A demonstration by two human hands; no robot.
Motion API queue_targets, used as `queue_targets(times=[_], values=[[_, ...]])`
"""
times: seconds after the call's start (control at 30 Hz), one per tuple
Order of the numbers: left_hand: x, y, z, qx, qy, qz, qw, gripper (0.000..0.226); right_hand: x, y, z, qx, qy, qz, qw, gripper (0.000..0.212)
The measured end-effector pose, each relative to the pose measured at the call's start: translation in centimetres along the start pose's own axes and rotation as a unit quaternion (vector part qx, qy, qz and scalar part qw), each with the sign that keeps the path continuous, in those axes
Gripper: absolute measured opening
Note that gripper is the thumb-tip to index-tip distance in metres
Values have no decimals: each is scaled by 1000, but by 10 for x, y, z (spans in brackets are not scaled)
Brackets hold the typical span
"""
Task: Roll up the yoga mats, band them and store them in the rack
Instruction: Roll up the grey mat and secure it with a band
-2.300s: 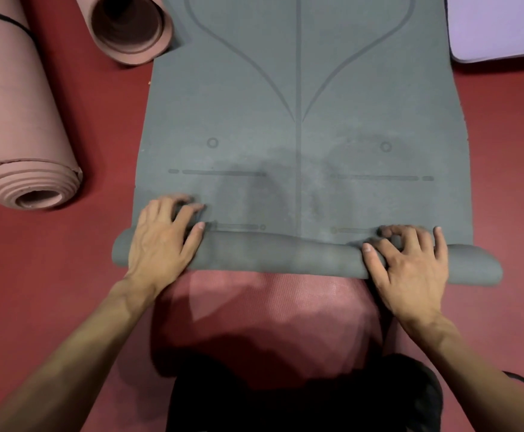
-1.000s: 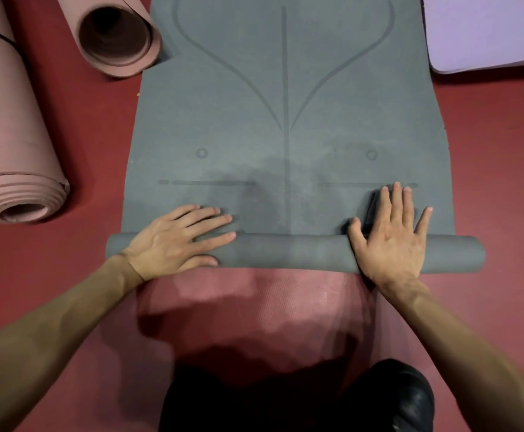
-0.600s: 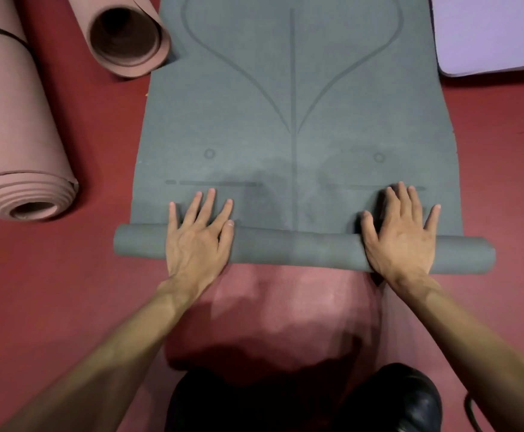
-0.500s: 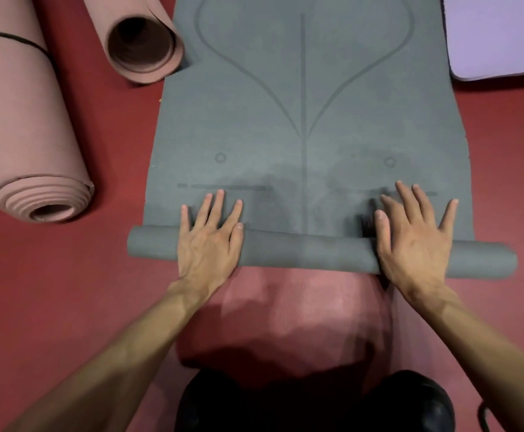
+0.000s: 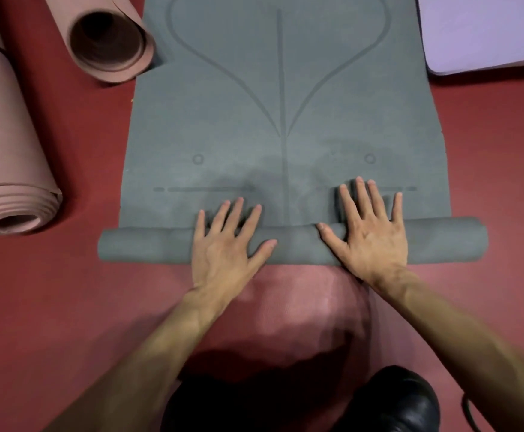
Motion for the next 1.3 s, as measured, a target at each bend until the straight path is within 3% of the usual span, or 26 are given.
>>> queue_targets(times=[0.1,0.23,0.33,0.4,0.53,0.73,1.0,1.17,1.3], values=[[7,-8,-10,34,-15,18,999,65,-5,-8,10,-14,-3,-6,1000,87],[9,-14,-11,48,-17,27,998,67,22,-1,54,-151,-40,71,985,60],[8,-12,-10,56,-17,26,998,69,66,17,49,-135,-91,185,969,72],[6,-10,-10,59,-23,21,998,70,79,22,35,-111,-68,216,968,82],[2,-11,-1,23,-36,-12,999,69,77,21,29,-116,-30,211,970,85],[-33,8,3,-75,3,-198,977,58,74,6,26,-94,-37,225,969,83],[-28,-15,-10,20,-58,-174,983,86,72,-11,30,-51,-69,228,970,75],[-25,-12,-9,2,-32,-163,986,88,72,-9,32,-66,-58,224,971,84],[-27,-21,-3,26,-22,-135,990,95,58,-4,47,-129,-11,115,985,97]])
Point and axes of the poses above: each hand's wrist, its own y-axis away from the middle knuckle, its own z-axis out of the back of the hand, x = y × z, the point moved 8 cm from there along -y, towards the middle knuckle, and after that the axes turned 15 degrees about y, right-handed, at the moved point
